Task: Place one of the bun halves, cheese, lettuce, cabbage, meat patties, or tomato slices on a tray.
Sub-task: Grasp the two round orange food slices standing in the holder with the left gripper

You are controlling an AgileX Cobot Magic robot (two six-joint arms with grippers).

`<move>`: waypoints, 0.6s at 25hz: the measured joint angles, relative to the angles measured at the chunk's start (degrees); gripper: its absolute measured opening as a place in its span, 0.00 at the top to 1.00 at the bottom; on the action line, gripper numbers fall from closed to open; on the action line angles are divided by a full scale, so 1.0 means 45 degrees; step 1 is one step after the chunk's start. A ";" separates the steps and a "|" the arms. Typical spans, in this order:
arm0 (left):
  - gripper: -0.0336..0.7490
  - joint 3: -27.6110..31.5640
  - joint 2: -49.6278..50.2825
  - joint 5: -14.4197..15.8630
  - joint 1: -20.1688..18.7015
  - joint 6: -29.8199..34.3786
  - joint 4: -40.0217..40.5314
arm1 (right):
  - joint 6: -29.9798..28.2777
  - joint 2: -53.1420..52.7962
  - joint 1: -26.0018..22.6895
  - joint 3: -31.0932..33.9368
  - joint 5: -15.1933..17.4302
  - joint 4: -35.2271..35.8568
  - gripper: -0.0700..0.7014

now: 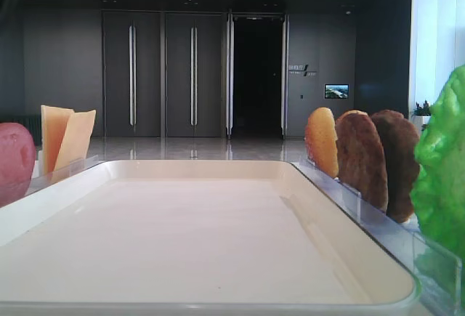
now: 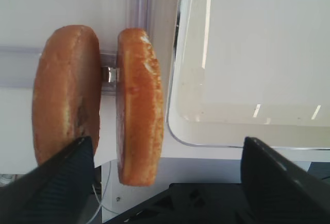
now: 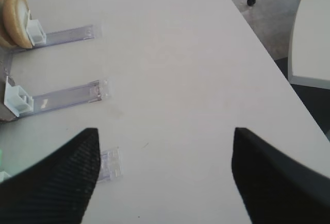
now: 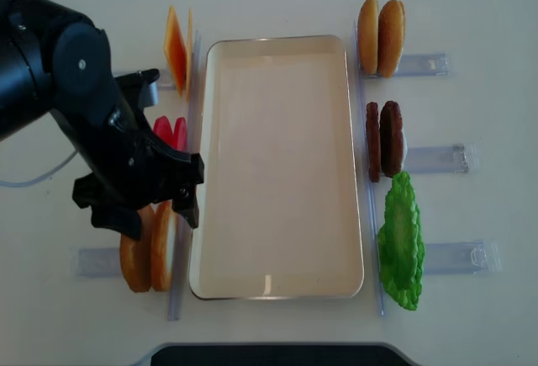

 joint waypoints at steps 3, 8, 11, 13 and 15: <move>0.07 0.0000 0.0304 0.0000 0.0000 0.0128 -0.0049 | 0.0000 0.0000 0.0000 0.0000 0.0000 0.0000 0.22; 0.07 0.0000 0.0608 -0.0068 0.0000 0.0167 -0.0060 | 0.0000 0.0000 0.0000 0.0000 0.0000 0.0000 0.22; 0.07 -0.0015 0.0788 -0.0096 0.0000 0.0178 0.0011 | 0.0000 0.0000 0.0000 0.0000 0.0000 0.0000 0.22; 0.07 -0.0015 0.0907 -0.0166 0.0000 0.0178 0.0018 | 0.0000 0.0000 0.0000 0.0000 0.0000 0.0000 0.22; 0.07 -0.0015 0.0980 -0.0228 0.0000 0.0189 0.0049 | 0.0000 0.0000 0.0000 0.0000 0.0000 0.0000 0.22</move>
